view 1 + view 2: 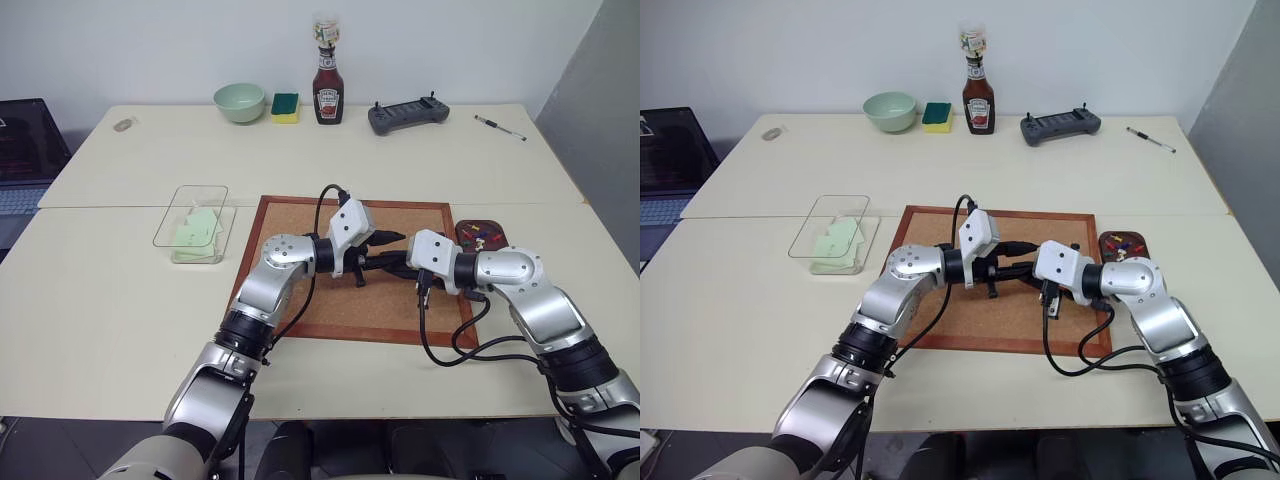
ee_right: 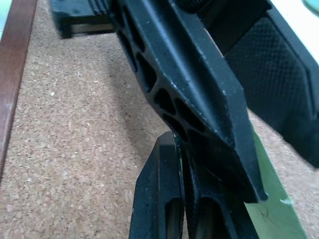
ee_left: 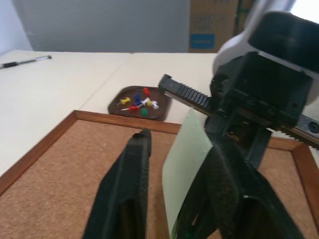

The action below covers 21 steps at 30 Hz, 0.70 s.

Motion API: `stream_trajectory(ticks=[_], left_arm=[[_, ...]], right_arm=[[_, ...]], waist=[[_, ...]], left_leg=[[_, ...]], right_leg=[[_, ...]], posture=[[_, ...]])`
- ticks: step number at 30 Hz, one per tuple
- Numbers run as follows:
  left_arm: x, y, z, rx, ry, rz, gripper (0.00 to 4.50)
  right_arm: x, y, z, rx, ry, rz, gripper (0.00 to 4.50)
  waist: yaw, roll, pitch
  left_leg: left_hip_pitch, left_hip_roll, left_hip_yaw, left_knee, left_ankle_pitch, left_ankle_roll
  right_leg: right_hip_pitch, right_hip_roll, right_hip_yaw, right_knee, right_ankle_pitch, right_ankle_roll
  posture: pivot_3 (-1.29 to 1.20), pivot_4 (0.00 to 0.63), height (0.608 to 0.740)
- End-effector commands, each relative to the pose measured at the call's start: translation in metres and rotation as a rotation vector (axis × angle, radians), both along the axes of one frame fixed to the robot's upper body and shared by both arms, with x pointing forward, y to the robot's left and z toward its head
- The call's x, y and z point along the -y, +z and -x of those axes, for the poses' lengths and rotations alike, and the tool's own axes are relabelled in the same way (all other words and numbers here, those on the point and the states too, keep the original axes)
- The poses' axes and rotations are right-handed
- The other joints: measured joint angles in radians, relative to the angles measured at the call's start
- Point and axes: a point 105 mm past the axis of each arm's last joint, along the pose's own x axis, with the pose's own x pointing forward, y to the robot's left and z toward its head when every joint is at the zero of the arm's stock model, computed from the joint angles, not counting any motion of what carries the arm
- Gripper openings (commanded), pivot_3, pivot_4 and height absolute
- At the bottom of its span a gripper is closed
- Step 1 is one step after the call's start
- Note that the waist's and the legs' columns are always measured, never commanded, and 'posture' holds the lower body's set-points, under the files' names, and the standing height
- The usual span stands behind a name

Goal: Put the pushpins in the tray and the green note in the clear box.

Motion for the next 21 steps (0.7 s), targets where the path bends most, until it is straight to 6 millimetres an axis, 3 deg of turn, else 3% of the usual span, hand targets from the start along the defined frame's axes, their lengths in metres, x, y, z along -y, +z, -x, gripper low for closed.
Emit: stream_trajectory(ticks=[1, 5, 21], left_arm=[[0.004, -0.017, 0.007, -0.007, -0.05, -0.093, 0.64], [0.003, -0.022, 0.004, 0.005, -0.036, -0.122, 0.03], [-0.021, -0.038, -0.035, 0.078, 0.239, -0.206, 0.03]], right_arm=[[-0.006, 0.028, 0.0, 0.101, 0.027, -0.037, 0.0], [-0.006, 0.03, 0.001, 0.106, 0.025, -0.04, 0.0], [-0.007, 0.051, 0.001, 0.197, 0.032, -0.102, 0.0]], waist=[[0.0, 0.0, 0.0], [0.0, 0.0, 0.0], [0.001, -0.001, 0.0]], left_leg=[[0.0, 0.0, 0.0, 0.0, 0.0, 0.0], [0.0, 0.0, 0.0, 0.0, 0.0, 0.0], [0.0, 0.0, 0.0, 0.001, 0.0, 0.0]], right_leg=[[0.0, 0.0, 0.0, 0.0, 0.0, 0.0], [0.0, 0.0, 0.0, 0.0, 0.0, 0.0], [0.0, 0.0, 0.0, 0.001, 0.0, 0.0]], posture=[[0.0, 0.15, 0.74], [0.0, 0.15, 0.74], [0.0, 0.15, 0.74]])
